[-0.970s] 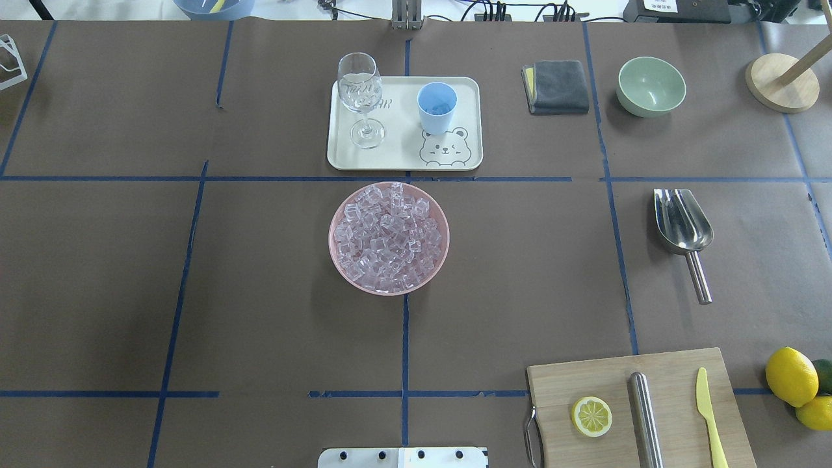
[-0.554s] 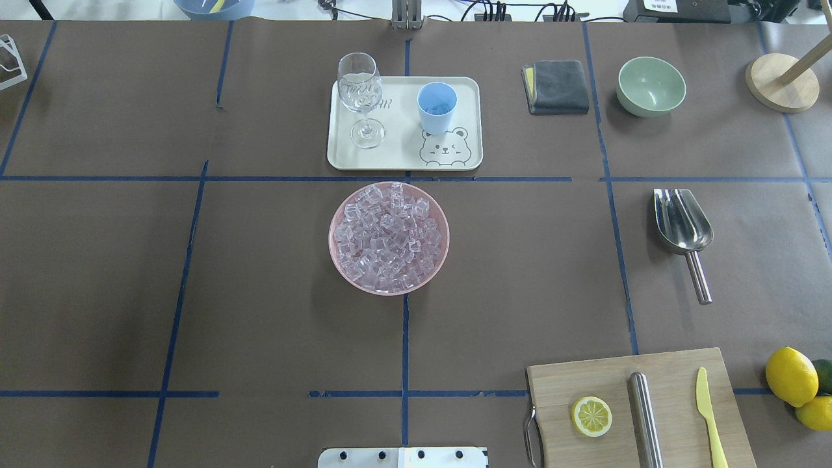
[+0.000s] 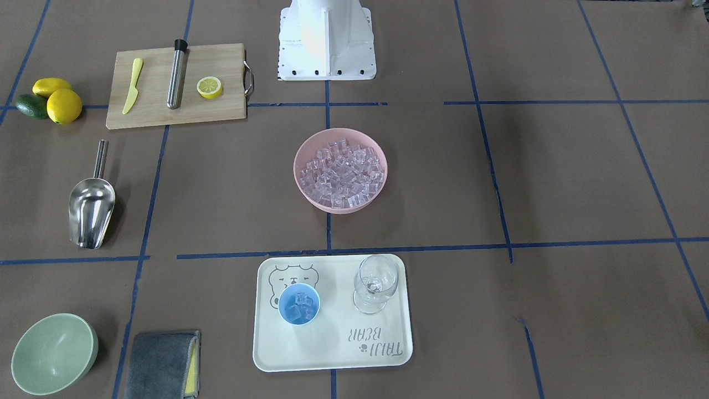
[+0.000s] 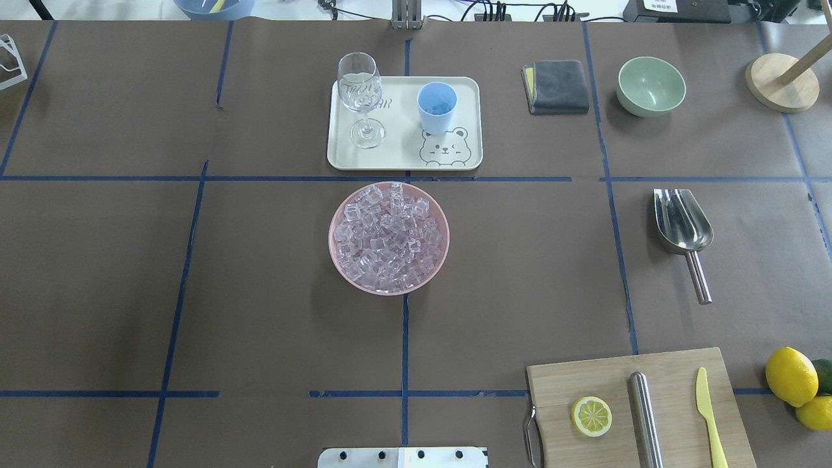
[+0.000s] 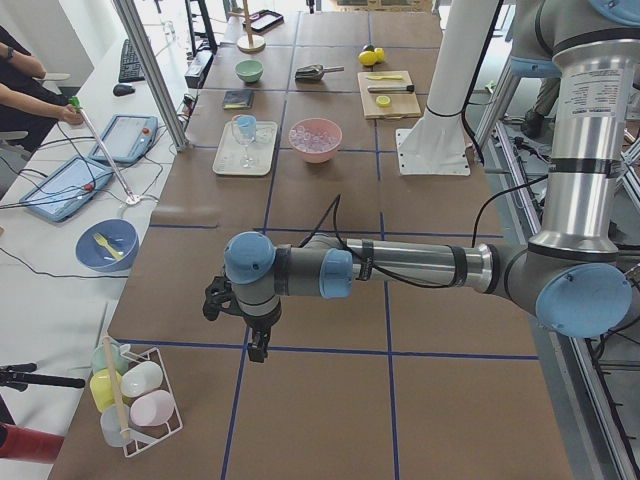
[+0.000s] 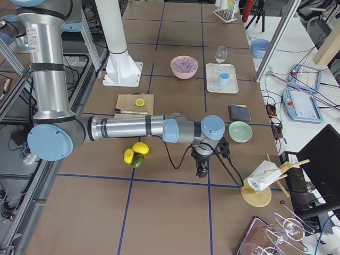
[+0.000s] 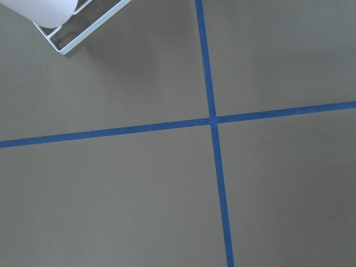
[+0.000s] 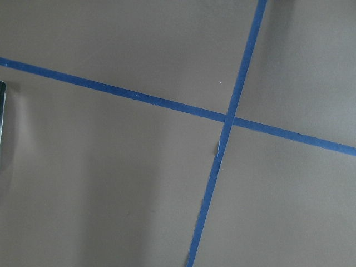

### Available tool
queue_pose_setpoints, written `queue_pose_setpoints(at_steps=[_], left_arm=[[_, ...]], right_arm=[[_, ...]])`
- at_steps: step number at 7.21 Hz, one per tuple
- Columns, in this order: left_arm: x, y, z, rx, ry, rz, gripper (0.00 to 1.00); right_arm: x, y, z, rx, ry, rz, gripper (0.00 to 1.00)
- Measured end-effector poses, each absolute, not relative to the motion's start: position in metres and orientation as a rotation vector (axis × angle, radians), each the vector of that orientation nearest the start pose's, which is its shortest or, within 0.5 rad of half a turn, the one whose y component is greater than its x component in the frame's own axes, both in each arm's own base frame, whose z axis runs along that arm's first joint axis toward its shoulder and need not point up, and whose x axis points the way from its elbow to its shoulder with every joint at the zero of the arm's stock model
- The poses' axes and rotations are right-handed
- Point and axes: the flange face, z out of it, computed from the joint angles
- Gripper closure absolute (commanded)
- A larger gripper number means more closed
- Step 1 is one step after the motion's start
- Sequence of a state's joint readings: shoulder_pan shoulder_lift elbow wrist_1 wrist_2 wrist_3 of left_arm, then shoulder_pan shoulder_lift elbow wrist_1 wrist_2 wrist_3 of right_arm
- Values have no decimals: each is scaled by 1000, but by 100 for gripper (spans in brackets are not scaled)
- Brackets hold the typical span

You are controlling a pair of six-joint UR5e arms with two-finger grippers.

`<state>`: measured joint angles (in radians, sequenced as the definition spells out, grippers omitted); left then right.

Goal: Put ice in cup with scoop

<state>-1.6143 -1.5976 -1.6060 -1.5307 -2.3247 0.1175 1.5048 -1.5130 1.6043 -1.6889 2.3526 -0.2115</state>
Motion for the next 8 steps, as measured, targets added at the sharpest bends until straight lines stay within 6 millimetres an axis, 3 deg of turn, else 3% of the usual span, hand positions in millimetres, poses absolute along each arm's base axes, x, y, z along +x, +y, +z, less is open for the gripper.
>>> queue_pose_setpoints(at_steps=[4,8], left_arm=[[-89,-499,630,54,751,64,0],[-90,-499,626,41,755,58,0]], right_arm=[[29,-515,605,43,-783,-204,0],[29,-515,599,45,-784,-182,0]])
